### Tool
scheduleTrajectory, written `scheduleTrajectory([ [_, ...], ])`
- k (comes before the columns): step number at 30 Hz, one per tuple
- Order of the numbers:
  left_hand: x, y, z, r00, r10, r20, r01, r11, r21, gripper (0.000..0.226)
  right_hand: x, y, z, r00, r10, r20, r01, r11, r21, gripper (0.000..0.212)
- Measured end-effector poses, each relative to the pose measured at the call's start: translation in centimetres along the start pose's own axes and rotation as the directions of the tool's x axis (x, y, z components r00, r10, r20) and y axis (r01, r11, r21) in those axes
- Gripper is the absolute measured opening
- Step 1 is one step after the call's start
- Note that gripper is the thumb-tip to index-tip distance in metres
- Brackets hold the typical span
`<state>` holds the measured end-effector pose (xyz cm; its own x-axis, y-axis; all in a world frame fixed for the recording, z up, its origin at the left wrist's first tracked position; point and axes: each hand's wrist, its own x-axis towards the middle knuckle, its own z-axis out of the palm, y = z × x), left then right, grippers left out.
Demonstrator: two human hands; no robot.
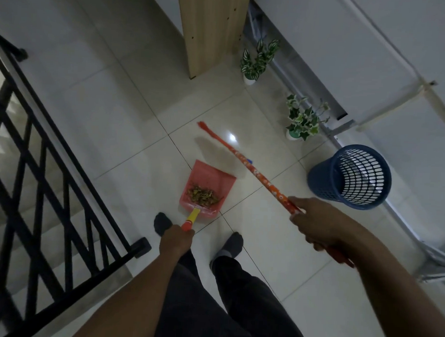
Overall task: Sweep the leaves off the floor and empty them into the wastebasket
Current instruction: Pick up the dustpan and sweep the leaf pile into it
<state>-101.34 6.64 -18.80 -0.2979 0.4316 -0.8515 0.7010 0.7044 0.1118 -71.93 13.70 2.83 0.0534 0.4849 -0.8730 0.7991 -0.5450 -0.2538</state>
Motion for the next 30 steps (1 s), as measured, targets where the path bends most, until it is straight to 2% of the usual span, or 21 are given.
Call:
scheduleTrajectory([
  [6,-1.9,-2.1,1.6,0.999,-0.038,-0.001,0.038,0.997,-0.060,0.046,4.1,-1.1,3.2,0.999,0.028,-0.032,-0.032,0.994,-0.102,0.027],
  [10,-2.4,-3.1,2.4,0.998,-0.051,0.031,0.053,0.997,-0.055,0.052,3.8,0.1,5.6,0.998,0.060,0.021,-0.056,0.987,-0.152,0.028],
  [15,-2.9,-3.1,2.9,1.000,-0.023,0.010,0.023,0.999,-0.028,0.049,0.4,1.6,8.0,0.993,0.040,0.108,-0.014,0.974,-0.225,0.028],
  [17,-3.0,-3.0,3.2,1.000,-0.012,0.010,0.012,1.000,-0.009,0.050,-1.4,2.3,8.0,0.992,0.032,0.122,-0.007,0.979,-0.202,0.025],
  [20,-2.8,-2.6,3.0,1.000,0.028,-0.004,-0.028,0.999,0.020,0.049,-4.0,2.6,6.5,0.991,0.019,0.135,-0.010,0.998,-0.065,0.022],
  [24,-3.3,-3.8,3.0,0.999,0.052,-0.007,-0.052,0.997,0.059,0.048,-5.8,1.9,4.7,0.995,-0.009,0.096,0.011,1.000,-0.023,0.023],
  [30,-4.5,-6.6,4.0,0.999,0.047,-0.015,-0.046,0.996,0.079,0.047,-2.1,0.0,7.6,0.995,-0.049,-0.082,0.034,0.984,-0.174,0.037],
])
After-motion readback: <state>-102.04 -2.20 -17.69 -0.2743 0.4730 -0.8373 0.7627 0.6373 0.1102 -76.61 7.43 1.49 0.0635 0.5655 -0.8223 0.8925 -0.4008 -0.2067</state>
